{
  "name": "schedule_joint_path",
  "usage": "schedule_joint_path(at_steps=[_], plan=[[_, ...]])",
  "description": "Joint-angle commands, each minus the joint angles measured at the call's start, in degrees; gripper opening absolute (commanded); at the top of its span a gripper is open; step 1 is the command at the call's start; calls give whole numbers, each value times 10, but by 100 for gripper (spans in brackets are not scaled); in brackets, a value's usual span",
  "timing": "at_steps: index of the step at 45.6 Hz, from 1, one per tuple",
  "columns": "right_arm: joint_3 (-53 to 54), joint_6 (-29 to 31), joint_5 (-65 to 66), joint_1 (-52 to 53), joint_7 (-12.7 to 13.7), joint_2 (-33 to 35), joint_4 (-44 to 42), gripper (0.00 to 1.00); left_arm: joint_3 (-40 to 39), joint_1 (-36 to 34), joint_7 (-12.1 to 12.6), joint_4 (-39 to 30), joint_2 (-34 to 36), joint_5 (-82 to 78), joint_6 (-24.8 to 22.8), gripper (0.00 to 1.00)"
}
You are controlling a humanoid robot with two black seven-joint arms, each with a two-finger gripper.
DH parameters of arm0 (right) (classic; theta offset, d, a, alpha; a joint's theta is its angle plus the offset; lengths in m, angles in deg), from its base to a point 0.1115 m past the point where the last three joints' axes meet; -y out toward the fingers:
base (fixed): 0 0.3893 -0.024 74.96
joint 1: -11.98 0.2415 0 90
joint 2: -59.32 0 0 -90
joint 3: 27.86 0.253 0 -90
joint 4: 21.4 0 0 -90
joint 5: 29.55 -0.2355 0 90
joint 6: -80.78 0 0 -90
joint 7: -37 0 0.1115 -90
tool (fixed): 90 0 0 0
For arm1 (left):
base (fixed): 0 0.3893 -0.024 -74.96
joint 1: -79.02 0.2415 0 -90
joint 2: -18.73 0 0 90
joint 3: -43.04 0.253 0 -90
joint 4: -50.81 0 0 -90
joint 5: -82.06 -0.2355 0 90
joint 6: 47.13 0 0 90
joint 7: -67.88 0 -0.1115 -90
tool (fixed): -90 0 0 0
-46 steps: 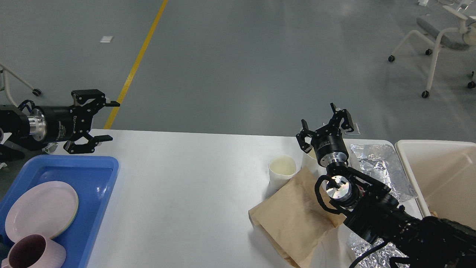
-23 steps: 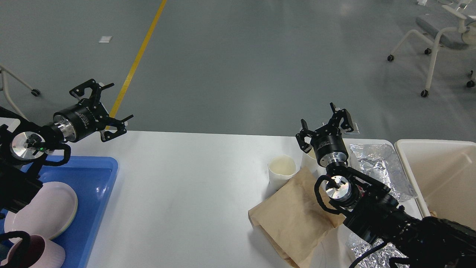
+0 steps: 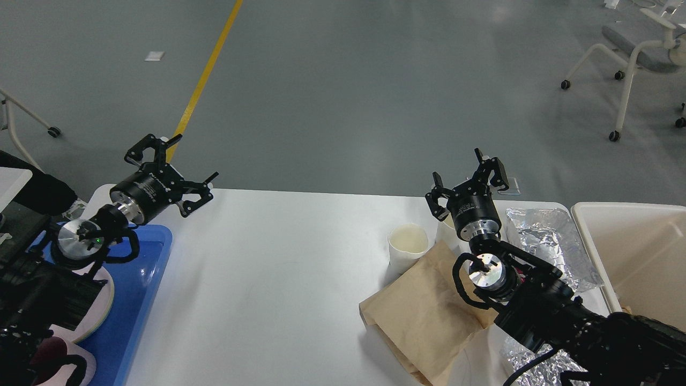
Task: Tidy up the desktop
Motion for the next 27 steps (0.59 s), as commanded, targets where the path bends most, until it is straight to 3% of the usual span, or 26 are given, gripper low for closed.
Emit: schedule_joint_path(at_steps=[1, 5, 14, 18, 27], plan=[[0, -1, 0, 1, 0, 0, 0, 100, -1, 46, -49, -1, -51, -1, -14, 100], [0, -1, 1, 1, 0, 0, 0, 100, 0, 55, -113, -1, -66, -5, -50, 100], [0, -1, 0, 1, 0, 0, -1, 100, 7, 70, -231, 0, -66, -8, -59, 100], [0, -1, 0, 1, 0, 0, -1, 100, 10, 80, -251, 0, -66, -11, -70, 100], [0, -1, 0, 1, 0, 0, -1, 100, 8, 82, -255, 0, -64, -26, -78, 100]])
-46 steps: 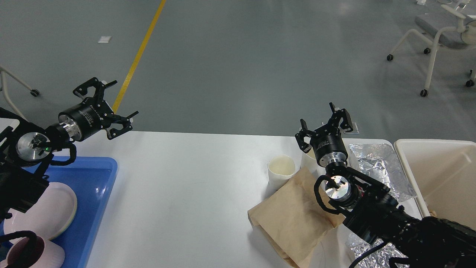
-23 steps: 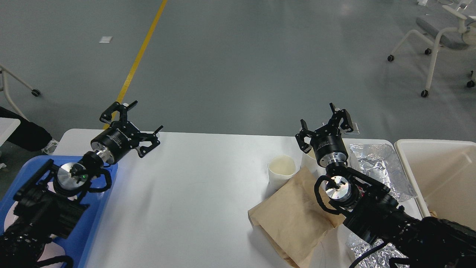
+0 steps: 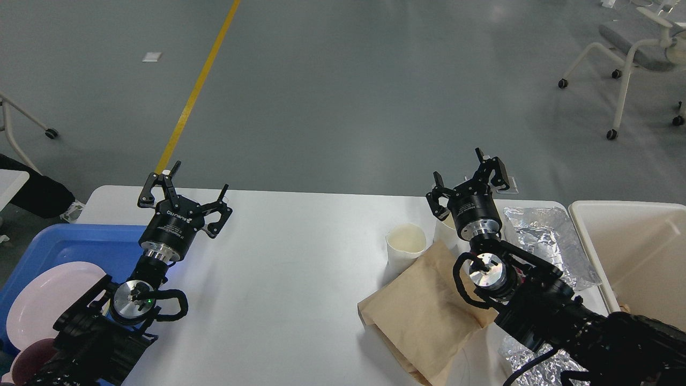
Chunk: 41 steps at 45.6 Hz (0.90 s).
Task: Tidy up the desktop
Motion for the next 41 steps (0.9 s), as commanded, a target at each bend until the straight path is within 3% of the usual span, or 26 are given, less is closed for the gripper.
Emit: schedule_joint_path(at_steps=[1, 26, 35, 41], plan=[[0, 0, 1, 0, 0, 0, 0, 100, -2, 1, -3, 0, 1, -10, -2, 100], [-1, 0, 0, 0, 0, 0, 0, 100, -10, 3, -7, 3, 6, -7, -2, 100], [0, 0, 1, 0, 0, 0, 0, 100, -64, 11, -60, 3, -13, -8, 2, 100], [0, 0, 0, 0, 0, 0, -1, 100, -65, 11, -65, 3, -17, -15, 6, 100]])
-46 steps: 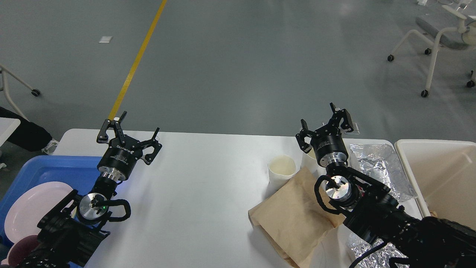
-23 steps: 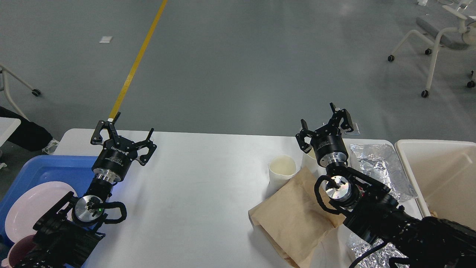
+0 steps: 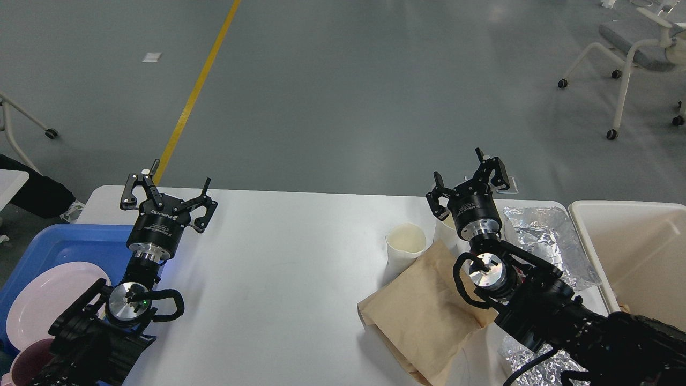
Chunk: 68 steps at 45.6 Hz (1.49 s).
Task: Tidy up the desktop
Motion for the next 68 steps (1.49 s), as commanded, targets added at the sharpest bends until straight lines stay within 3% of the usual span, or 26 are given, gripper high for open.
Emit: schedule_joint_path(at_steps=[1, 8, 19, 68], plan=[[0, 0, 0, 0, 0, 0, 0, 100, -3, 0, -6, 0, -3, -5, 7, 100], [0, 0, 1, 0, 0, 0, -1, 100, -7, -7, -10, 2, -8, -2, 40, 100], [0, 0, 0, 0, 0, 0, 0, 100, -8, -11, -53, 7, -24, 0, 52, 100], [-1, 1, 1, 0, 1, 0, 3, 100, -1, -11, -50, 7, -22, 1, 51, 100]])
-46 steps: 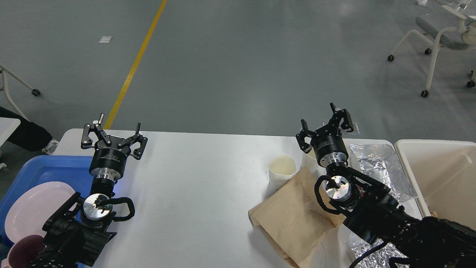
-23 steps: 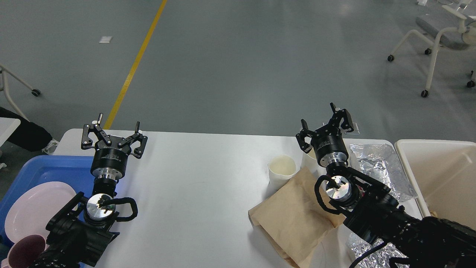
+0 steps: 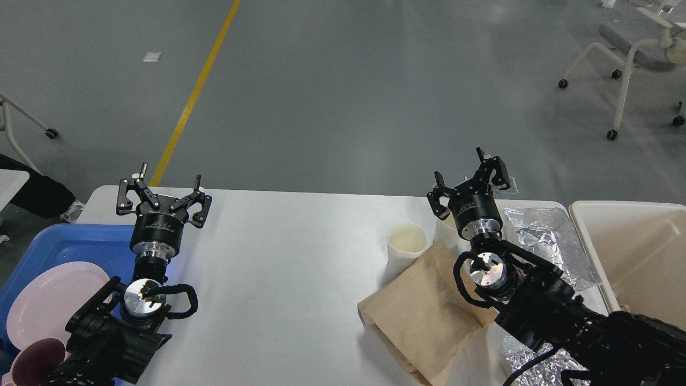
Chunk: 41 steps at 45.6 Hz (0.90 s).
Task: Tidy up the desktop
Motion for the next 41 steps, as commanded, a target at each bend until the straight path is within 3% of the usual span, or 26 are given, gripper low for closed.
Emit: schedule_joint_path(at_steps=[1, 20, 27, 36, 41], plan=[[-1, 2, 0, -2, 2, -1, 3, 100, 0, 0, 0, 0, 0, 0, 1, 100], [-11, -5, 0, 129, 3, 17, -4, 100, 0, 0, 0, 0, 0, 0, 1, 100], [-36, -6, 0, 197, 3, 35, -63, 100, 1, 0, 0, 0, 0, 0, 0, 100], [-235, -3, 6, 275, 3, 47, -109, 100, 1, 0, 0, 0, 0, 0, 0, 100], [-379, 2, 8, 350, 3, 100, -97, 100, 1, 0, 1, 0, 0, 0, 0, 100]])
